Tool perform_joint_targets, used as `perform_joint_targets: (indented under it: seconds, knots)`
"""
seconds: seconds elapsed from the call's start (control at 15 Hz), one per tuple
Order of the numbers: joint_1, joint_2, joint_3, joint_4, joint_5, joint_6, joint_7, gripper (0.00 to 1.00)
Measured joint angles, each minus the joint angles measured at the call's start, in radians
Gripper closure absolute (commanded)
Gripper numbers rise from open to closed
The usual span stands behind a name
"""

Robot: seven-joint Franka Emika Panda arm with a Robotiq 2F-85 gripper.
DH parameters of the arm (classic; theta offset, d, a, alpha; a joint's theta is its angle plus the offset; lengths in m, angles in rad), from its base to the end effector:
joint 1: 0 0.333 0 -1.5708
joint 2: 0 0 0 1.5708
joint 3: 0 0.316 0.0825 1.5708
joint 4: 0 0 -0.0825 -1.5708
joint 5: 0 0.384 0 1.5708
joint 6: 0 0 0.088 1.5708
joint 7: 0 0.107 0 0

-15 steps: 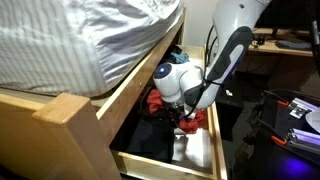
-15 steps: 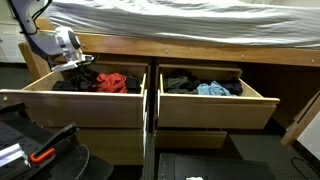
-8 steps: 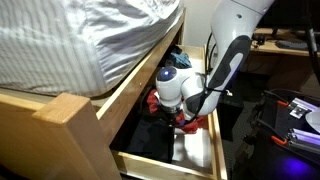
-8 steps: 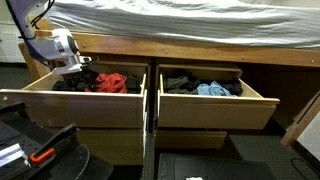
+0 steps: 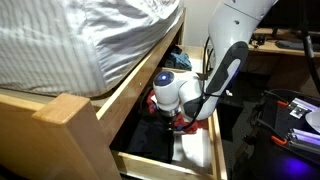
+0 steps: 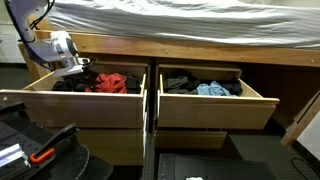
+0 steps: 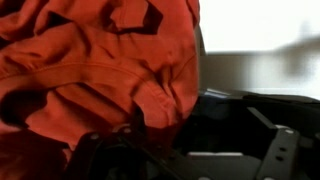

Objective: Open the second drawer from the right, pick up the black cloth from the first drawer, put it in the second drawer and close the second drawer.

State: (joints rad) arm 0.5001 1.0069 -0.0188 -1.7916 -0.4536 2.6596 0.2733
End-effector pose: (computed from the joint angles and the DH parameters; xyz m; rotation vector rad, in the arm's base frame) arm 0.5153 0.2826 -0.0209 2.7620 0.9056 -0.0813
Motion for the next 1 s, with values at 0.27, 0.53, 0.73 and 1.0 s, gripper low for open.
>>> perform_joint_targets:
  seconds: [0.27,0.53,0.73,1.0]
  knots:
    - [0.090,0.083,-0.023,0.100,-0.037,-0.022,-0.085,0.00]
    - [0.141,0.135,-0.044,0.191,-0.069,-0.081,-0.186,0.00]
    - [0.143,0.143,-0.046,0.205,-0.070,-0.086,-0.205,0.00]
    - [0.133,0.132,-0.028,0.211,-0.015,-0.186,-0.208,0.00]
